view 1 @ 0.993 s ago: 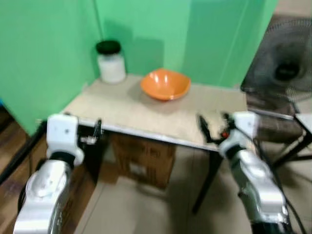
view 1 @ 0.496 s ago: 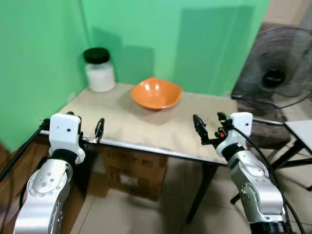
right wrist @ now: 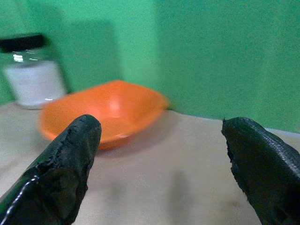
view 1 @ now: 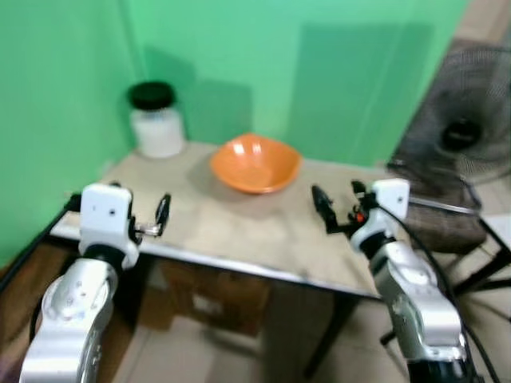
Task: Setting the table
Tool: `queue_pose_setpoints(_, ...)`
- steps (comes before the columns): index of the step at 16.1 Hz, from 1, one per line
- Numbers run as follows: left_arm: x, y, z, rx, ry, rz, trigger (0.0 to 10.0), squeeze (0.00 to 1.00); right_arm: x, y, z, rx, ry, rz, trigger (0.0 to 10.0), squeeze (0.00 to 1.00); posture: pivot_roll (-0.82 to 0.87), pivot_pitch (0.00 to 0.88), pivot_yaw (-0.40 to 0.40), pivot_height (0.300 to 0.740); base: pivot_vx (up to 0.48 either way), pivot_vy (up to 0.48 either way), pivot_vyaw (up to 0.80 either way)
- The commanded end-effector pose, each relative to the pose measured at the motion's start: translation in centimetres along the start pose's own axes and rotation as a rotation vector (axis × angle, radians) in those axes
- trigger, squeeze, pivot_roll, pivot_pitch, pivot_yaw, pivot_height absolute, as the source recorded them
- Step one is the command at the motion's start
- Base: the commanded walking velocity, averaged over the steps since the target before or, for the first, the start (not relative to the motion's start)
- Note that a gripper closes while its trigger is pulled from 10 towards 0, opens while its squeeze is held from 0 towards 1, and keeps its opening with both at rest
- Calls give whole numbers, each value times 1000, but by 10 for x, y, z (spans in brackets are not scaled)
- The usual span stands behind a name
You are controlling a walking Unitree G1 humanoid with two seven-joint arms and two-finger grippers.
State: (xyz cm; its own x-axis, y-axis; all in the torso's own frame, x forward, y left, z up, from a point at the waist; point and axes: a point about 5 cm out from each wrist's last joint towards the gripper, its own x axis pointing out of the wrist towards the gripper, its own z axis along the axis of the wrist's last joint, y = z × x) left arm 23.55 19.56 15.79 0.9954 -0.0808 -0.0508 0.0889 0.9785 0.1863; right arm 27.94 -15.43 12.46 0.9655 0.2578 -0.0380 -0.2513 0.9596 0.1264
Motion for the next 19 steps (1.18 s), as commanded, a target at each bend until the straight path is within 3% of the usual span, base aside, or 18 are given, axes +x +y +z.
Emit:
queue_pose_setpoints(1, 0, 2, 4, 13, -10, 1, 10000, 808, 2, -1, 3, 6, -4, 1, 10000, 0, 43, 7, -10, 740, 319, 0, 0)
queue_pose_setpoints(4, 0, 2, 4, 17, -8, -4, 10000, 804, 3, 1, 3, -27, 2, -5, 10000, 0, 43, 5, -9, 740, 319, 0, 452)
queue_pose_setpoints(10, 1, -1, 4, 28, -6, -30, 10000, 804, 4, -2, 6, 33, -18, -25, 10000, 0, 44, 0, -7, 740, 319, 0, 133)
queue_pose_setpoints(12, 1, -2, 4, 31, -7, -50, 10000, 800, 7, -1, 8, 72, 23, -46, 10000, 0, 43, 0, -7, 740, 319, 0, 0)
queue_pose_setpoints(14, 1, -7, 4, 45, -12, -115, 10000, 773, 12, -6, 11, 186, 116, -75, 10000, 0, 41, 0, -8, 740, 139, 0, 0)
queue_pose_setpoints(19, -1, -14, 9, 56, -35, -304, 10000, 769, 23, -28, 33, 240, 215, -125, 10000, 0, 29, 0, -19, 740, 0, 0, 0)
